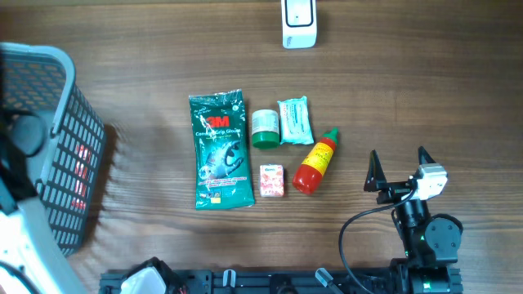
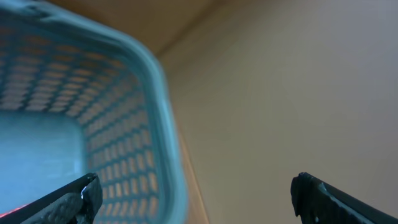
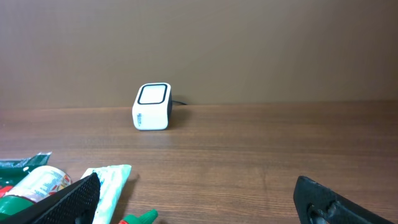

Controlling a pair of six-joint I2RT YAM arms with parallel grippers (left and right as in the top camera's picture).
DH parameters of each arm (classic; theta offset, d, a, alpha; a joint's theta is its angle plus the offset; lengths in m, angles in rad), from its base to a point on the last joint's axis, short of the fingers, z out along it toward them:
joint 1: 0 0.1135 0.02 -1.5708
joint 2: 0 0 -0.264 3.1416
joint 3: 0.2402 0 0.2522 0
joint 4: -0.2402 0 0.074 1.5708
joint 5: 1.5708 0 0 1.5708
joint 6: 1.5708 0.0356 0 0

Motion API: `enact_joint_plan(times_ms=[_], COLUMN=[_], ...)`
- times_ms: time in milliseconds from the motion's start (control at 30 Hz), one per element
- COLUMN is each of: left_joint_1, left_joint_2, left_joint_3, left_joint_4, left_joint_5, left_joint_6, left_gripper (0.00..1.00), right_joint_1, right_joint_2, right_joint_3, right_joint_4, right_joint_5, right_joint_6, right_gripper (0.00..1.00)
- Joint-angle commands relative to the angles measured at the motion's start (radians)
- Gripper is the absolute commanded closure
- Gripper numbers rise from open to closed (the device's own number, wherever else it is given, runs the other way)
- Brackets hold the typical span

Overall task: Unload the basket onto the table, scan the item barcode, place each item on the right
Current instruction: 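Reach into the basket and grasp the red Nescafe stick with the left gripper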

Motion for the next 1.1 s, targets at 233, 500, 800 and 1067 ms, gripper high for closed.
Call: enact_joint_plan(times_ms=[233,500,800,1067], left_joint_1=[0.202,0.223,0.216,0.209], left_joint_2=[0.266,0.443,0.693,0.793], left_joint_3=[0.004,0.004,0.004,-0.018], left_joint_4=[-0.168,-0.373,-0.381,-0.413], left_joint_5=[0.121,0.093,0.101,0.101], left_joint_6=[-0.534,-1.002,-0.961,-0.867], left_gripper=[0.00,0.00,0.00,0.00], right_joint_1=[-0.002,-0.002,-0.002,-0.002], right_joint_2=[-0.002,-0.002,-0.002,-0.002], right_joint_3=[-0.001,-0.001,-0.001,-0.001], right_joint_4=[0.002,0.002,0.002,0.002], right_joint_5=[0.011,0.011,0.011,0.010], right_joint_6=[-0.010,-0.010,-0.010,-0.011], right_gripper=[0.00,0.00,0.00,0.00])
